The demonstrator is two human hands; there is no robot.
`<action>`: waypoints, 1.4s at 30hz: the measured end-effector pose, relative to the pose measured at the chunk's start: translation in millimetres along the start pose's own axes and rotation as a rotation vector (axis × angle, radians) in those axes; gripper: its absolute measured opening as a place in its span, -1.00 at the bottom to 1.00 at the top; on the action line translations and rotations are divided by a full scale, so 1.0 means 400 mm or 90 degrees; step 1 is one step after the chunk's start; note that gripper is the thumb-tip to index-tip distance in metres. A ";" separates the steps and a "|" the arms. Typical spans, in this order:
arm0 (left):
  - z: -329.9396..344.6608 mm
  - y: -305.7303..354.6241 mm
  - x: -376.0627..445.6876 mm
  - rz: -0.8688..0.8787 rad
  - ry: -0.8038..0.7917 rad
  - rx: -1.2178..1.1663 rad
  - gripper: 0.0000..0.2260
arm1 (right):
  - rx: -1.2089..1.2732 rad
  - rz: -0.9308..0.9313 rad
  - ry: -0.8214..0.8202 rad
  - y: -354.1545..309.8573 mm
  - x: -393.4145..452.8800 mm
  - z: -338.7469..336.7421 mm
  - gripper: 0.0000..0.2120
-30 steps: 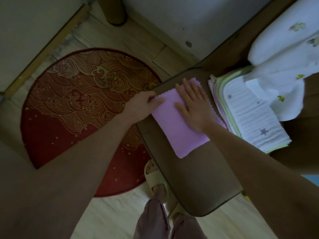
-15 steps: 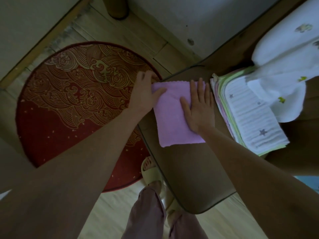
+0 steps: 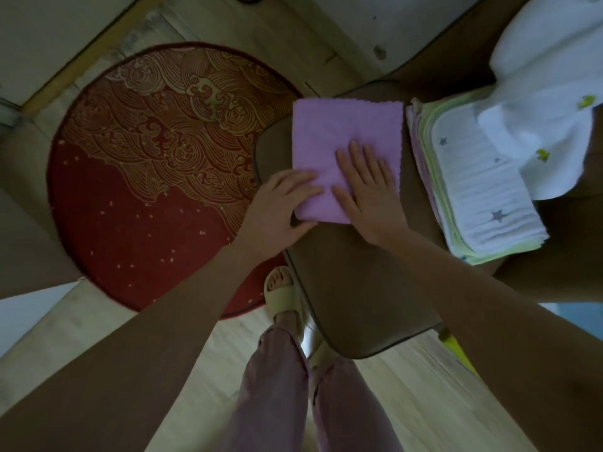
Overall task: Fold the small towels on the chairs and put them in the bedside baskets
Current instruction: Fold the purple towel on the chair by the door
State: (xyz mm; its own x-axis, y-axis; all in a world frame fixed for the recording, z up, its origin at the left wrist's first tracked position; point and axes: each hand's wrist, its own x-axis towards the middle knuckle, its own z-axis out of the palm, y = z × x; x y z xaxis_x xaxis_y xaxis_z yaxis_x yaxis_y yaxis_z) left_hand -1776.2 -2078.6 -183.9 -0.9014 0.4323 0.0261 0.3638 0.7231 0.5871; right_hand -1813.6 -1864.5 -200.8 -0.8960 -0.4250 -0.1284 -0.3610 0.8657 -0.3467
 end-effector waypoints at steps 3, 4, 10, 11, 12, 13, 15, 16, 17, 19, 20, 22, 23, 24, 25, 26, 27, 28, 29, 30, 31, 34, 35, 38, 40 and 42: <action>0.007 0.008 0.007 -0.025 0.060 0.025 -0.63 | 0.005 0.008 -0.001 -0.002 0.005 0.009 -0.39; 0.011 0.016 0.007 -0.031 0.077 0.046 -0.64 | 0.003 0.005 -0.002 -0.002 0.005 0.009 -0.38; 0.023 0.043 0.006 -0.071 0.052 0.150 -0.60 | -0.015 0.001 -0.007 0.003 0.001 0.005 -0.37; 0.024 0.037 0.000 -0.069 0.045 0.136 -0.58 | -0.018 -0.004 -0.007 0.008 -0.003 0.006 -0.38; 0.024 0.029 -0.007 -0.064 0.036 0.116 -0.57 | -0.022 -0.011 -0.007 0.013 -0.006 0.006 -0.39; 0.023 0.023 -0.013 -0.058 0.024 0.098 -0.57 | -0.028 -0.019 -0.009 0.020 -0.010 0.006 -0.40; 0.025 0.016 -0.021 -0.042 -0.002 0.074 -0.57 | -0.039 -0.027 -0.023 0.029 -0.012 0.006 -0.41; 0.026 0.018 -0.021 -0.031 -0.013 0.063 -0.55 | -0.044 -0.026 -0.028 0.030 -0.011 0.005 -0.41; 0.022 0.024 -0.022 -0.023 -0.024 0.054 -0.53 | -0.049 -0.026 -0.028 0.027 -0.010 0.003 -0.41; -0.001 0.042 -0.029 -0.017 -0.037 0.064 -0.53 | -0.047 -0.029 -0.010 0.017 -0.012 -0.005 -0.40; -0.019 0.049 -0.034 -0.012 -0.023 0.090 -0.54 | -0.035 -0.027 0.006 0.011 -0.013 -0.012 -0.41; -0.050 0.059 -0.027 0.007 0.046 0.165 -0.57 | 0.005 0.003 0.049 0.000 -0.008 -0.028 -0.42; -0.058 0.061 -0.011 0.012 0.075 0.203 -0.58 | 0.026 0.029 0.072 -0.005 0.000 -0.032 -0.42; -0.054 0.062 0.013 0.011 0.086 0.236 -0.58 | 0.040 0.054 0.092 -0.010 0.011 -0.033 -0.43; -0.038 0.060 0.039 0.007 0.080 0.260 -0.58 | 0.040 0.070 0.102 -0.012 0.022 -0.029 -0.42; -0.017 0.057 0.065 0.000 0.060 0.272 -0.57 | 0.025 0.075 0.098 -0.009 0.028 -0.020 -0.42; 0.009 0.050 0.083 -0.009 0.026 0.269 -0.55 | 0.000 0.072 0.085 -0.001 0.028 -0.008 -0.41; 0.032 0.041 0.092 -0.024 -0.010 0.258 -0.52 | -0.022 0.067 0.071 0.012 0.021 0.004 -0.41; 0.050 0.028 0.091 -0.043 -0.037 0.246 -0.49 | -0.034 0.064 0.061 0.027 0.009 0.012 -0.40; 0.061 0.017 0.086 -0.060 -0.052 0.239 -0.47 | -0.037 0.064 0.056 0.043 -0.003 0.015 -0.40; 0.064 0.010 0.080 -0.069 -0.055 0.232 -0.45 | -0.034 0.064 0.052 0.057 -0.013 0.014 -0.39; 0.035 0.016 0.084 -0.042 -0.051 0.207 -0.45 | -0.028 0.067 0.054 0.065 -0.014 -0.008 -0.36; 0.021 0.018 0.100 -0.030 -0.038 0.205 -0.46 | -0.033 0.071 0.067 0.059 -0.001 -0.017 -0.36; -0.006 -0.004 0.192 -0.041 0.008 0.230 -0.49 | -0.004 0.114 0.127 0.028 0.069 -0.049 -0.38; -0.004 -0.024 0.249 -0.087 -0.002 0.230 -0.47 | 0.043 0.154 0.122 0.014 0.122 -0.053 -0.38; 0.015 -0.046 0.281 -0.122 -0.041 0.204 -0.44 | 0.052 0.191 0.094 0.016 0.154 -0.039 -0.38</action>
State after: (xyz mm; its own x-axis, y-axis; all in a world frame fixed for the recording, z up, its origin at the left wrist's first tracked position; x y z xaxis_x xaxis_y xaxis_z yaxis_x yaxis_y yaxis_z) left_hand -1882.6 -2040.2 -196.5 -0.9474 0.2981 -0.1165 0.2541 0.9218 0.2928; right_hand -1875.3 -1880.9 -196.4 -0.9890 -0.1066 -0.1026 -0.0589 0.9197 -0.3882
